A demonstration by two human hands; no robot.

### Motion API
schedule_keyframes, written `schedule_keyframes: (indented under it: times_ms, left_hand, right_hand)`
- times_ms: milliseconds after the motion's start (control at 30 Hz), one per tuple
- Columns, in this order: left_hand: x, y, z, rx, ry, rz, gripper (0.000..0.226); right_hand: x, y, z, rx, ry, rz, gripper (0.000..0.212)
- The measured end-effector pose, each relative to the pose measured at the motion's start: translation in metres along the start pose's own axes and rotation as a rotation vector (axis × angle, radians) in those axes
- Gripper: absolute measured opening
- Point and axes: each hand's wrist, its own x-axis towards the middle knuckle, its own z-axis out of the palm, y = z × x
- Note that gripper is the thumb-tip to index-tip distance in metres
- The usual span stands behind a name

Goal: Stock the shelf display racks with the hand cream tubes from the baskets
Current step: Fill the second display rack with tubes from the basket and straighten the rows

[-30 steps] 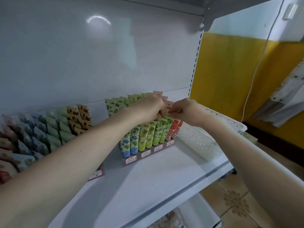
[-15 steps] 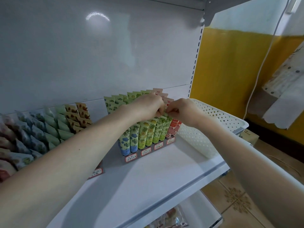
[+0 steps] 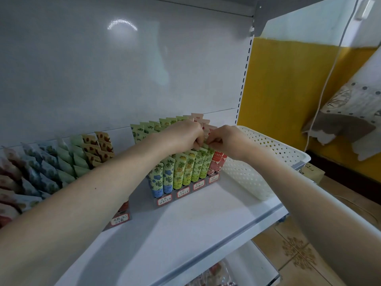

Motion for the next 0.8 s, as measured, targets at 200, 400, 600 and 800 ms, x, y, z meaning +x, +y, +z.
schedule_keyframes:
  times_ms: [200, 400, 600, 800]
  left_hand:
    - [0.001, -0.003, 0.000, -0.023, -0.019, -0.007, 0.019]
    - [-0.003, -0.003, -0.007, -0.078, 0.005, -0.015, 0.018]
    - [-0.004, -0.013, -0.021, -0.082, 0.211, -0.081, 0.021]
    - [0.004, -0.016, -0.012, -0.001, 0.078, -0.031, 0.023]
  right_hand:
    - [-0.001, -0.001, -0.002, 0.013, -0.009, 0.014, 0.022]
    - [0.000, 0.001, -0.004, 0.023, -0.006, 0.015, 0.018]
    - [0.012, 0.001, -0.016, -0.005, 0.031, 0.038, 0.019]
    - [0.024, -0.006, -0.013, -0.058, -0.063, 0.048, 0.021]
